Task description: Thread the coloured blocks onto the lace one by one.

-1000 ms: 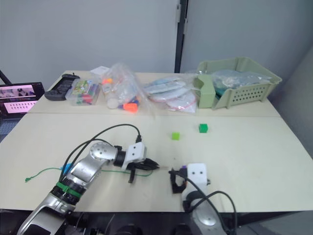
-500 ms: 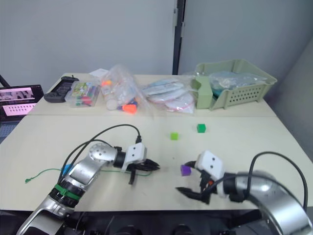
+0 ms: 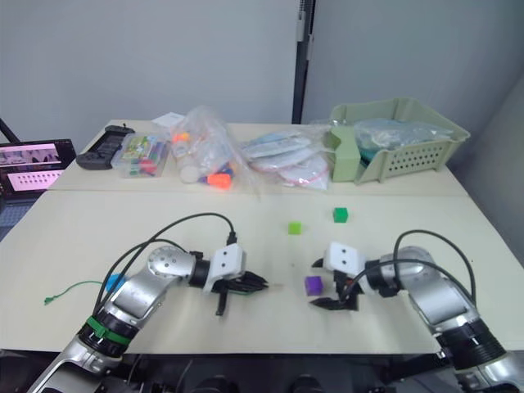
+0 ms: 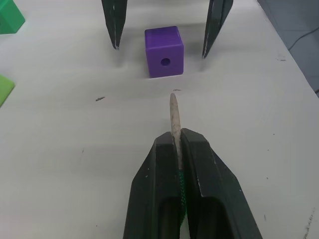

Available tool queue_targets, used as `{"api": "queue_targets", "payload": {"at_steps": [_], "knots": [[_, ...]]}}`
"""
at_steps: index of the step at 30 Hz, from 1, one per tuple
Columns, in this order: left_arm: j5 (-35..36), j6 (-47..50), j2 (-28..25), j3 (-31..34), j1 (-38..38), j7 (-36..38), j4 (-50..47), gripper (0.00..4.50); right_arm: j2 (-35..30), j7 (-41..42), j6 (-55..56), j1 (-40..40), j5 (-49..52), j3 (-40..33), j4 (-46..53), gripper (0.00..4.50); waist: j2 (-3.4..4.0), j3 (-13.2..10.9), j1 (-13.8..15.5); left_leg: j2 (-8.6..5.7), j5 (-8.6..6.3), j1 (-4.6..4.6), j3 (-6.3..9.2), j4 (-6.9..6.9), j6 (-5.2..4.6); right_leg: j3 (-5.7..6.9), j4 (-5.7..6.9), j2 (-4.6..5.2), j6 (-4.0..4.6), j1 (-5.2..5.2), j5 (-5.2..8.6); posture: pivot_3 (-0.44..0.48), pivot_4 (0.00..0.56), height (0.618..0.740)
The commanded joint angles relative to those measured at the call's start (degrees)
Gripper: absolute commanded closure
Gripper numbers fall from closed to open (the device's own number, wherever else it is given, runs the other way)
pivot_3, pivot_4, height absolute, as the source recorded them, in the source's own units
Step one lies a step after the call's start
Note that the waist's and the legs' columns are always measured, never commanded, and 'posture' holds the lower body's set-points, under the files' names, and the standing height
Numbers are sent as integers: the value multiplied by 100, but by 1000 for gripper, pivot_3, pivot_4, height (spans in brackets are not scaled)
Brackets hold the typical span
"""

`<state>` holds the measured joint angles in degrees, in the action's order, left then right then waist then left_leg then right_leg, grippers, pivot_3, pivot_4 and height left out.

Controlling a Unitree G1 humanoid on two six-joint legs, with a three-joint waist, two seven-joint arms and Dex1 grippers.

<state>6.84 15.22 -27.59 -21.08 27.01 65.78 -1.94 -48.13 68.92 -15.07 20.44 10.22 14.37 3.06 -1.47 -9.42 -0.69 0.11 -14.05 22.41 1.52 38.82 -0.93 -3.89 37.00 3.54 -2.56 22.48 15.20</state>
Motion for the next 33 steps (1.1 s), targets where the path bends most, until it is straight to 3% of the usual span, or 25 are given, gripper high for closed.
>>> {"api": "queue_targets", "payload": {"at_steps": [1,7,8,19,33], "knots": [[79,27,25,51,73,-49,-252,4500,49,99,186,110,-90,1,-121,1234,0,0,-2,0,0,0,0,0,0,0,0,0,0,0,0,0,150,740],[80,96,41,25,123,-38,-319,4500,83,88,348,-3,-164,-62,-427,3239,0,0,-2,1,0,-3,0,0,0,0,1,0,1,-1,0,0,150,740],[77,105,45,14,131,-31,-327,4500,91,71,349,-33,-147,-81,-440,3315,0,0,0,2,0,-4,0,0,0,0,2,0,1,-2,0,0,150,740],[-300,168,318,-432,397,-192,-180,4500,300,-245,-461,-404,-17,-73,502,3315,1,0,-40,3,-1,-10,1,-5,0,-2,4,-6,1,-4,0,0,150,740],[-442,151,384,-556,457,-285,-64,4500,264,-136,-823,-314,46,-64,758,3315,1,0,-13,0,0,-8,1,-4,0,-1,4,-5,1,-3,0,0,150,740]]}}
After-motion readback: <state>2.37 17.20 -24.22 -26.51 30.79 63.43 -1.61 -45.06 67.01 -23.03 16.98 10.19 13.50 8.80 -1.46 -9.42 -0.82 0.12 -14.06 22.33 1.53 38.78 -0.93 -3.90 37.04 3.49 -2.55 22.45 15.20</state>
